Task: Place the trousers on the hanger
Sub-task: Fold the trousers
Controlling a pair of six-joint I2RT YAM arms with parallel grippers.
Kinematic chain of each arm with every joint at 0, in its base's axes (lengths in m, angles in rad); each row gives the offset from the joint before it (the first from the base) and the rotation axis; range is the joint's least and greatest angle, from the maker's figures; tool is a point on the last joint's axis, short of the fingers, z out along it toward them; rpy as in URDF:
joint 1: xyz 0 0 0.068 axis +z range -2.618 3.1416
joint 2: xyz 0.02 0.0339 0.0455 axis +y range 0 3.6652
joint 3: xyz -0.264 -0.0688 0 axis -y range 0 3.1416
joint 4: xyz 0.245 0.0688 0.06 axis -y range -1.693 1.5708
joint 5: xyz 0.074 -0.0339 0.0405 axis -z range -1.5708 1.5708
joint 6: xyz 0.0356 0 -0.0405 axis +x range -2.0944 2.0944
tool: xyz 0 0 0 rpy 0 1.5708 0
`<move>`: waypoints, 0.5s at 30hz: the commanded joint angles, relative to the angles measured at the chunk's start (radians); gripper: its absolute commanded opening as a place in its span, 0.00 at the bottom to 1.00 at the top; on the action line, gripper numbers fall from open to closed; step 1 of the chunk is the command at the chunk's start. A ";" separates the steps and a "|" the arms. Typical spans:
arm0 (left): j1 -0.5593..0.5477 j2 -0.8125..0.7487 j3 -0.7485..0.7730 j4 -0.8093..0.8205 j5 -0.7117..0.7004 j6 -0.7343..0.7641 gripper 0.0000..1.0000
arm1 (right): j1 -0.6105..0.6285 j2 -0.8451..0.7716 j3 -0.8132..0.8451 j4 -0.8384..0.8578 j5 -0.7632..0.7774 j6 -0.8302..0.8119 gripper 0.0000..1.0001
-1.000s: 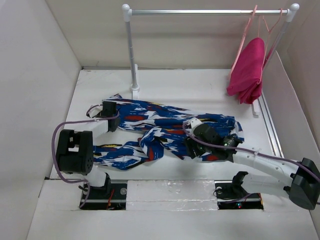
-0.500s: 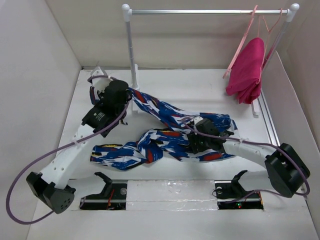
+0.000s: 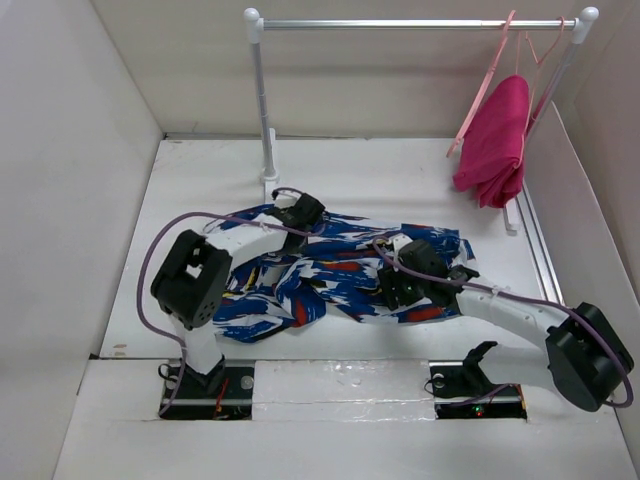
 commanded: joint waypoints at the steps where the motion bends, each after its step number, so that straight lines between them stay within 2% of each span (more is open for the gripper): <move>1: -0.009 -0.211 0.107 -0.033 0.028 0.018 0.70 | 0.029 -0.028 0.047 -0.029 0.004 -0.001 0.67; 5: 0.056 -0.411 0.025 -0.076 -0.011 -0.131 0.68 | 0.039 -0.026 0.061 -0.032 0.011 -0.003 0.64; 7: 0.127 -0.557 -0.119 -0.049 0.033 -0.217 0.62 | 0.048 -0.025 0.061 -0.021 0.015 -0.004 0.62; 9: 0.200 -0.664 -0.264 -0.032 0.192 -0.277 0.55 | 0.057 -0.020 0.067 -0.017 0.013 -0.014 0.48; 10: 0.285 -0.689 -0.318 -0.021 0.249 -0.306 0.51 | 0.057 -0.014 0.068 -0.017 0.012 -0.017 0.39; 11: 0.325 -0.711 -0.363 -0.021 0.321 -0.382 0.46 | 0.057 -0.008 0.073 -0.015 0.011 -0.027 0.16; 12: 0.359 -0.755 -0.444 -0.025 0.338 -0.422 0.33 | 0.066 -0.003 0.079 -0.017 0.013 -0.029 0.06; 13: 0.392 -0.775 -0.477 -0.033 0.347 -0.456 0.26 | 0.066 -0.002 0.082 -0.020 0.016 -0.035 0.00; 15: 0.465 -0.847 -0.542 -0.033 0.354 -0.510 0.20 | 0.075 0.002 0.088 -0.018 0.013 -0.050 0.00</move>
